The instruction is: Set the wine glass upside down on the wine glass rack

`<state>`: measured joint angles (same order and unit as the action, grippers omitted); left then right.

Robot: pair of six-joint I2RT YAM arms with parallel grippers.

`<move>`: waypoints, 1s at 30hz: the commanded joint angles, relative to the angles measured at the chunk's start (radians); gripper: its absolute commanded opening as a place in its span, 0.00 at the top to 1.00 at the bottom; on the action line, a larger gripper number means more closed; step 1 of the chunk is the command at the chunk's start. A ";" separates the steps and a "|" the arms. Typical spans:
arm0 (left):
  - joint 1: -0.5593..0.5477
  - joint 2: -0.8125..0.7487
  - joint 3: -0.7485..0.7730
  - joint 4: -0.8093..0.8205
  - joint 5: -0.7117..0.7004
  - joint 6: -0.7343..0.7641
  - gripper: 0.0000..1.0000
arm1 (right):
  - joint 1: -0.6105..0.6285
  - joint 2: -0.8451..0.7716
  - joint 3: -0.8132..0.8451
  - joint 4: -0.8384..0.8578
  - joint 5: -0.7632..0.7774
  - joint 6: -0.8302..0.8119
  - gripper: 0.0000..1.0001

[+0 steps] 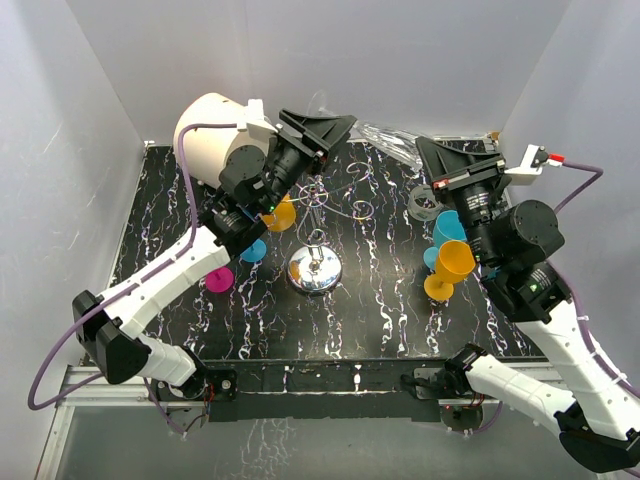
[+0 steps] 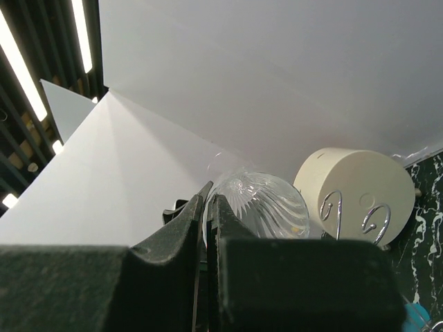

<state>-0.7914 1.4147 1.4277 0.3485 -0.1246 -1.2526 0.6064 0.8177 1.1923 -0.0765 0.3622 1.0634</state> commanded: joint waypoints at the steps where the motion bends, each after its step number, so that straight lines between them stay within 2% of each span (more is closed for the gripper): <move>1: -0.008 -0.086 -0.051 0.153 -0.093 0.026 0.48 | -0.004 -0.011 0.001 0.090 -0.061 0.041 1.00; 5: -0.008 -0.089 -0.063 0.209 -0.107 0.039 0.61 | -0.004 -0.011 -0.013 0.089 -0.090 0.062 1.00; 12: -0.007 -0.089 -0.070 0.258 -0.109 0.020 0.66 | -0.004 -0.019 -0.049 0.087 -0.126 0.095 1.00; 16: -0.008 -0.086 -0.065 0.286 -0.116 0.018 0.73 | -0.004 -0.027 -0.069 0.093 -0.150 0.111 1.00; 25: -0.008 -0.100 -0.104 0.363 -0.149 0.028 0.82 | -0.004 -0.029 -0.086 0.101 -0.191 0.122 1.00; 27: -0.008 -0.097 -0.101 0.372 -0.145 0.035 0.87 | -0.004 -0.025 -0.086 0.102 -0.199 0.124 1.00; 30: -0.008 -0.095 -0.099 0.377 -0.140 0.039 0.99 | -0.004 -0.022 -0.086 0.103 -0.210 0.125 1.00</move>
<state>-0.7952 1.3682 1.3209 0.6300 -0.2504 -1.2377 0.6056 0.7940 1.1141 0.0021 0.1978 1.1885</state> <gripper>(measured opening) 0.086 0.031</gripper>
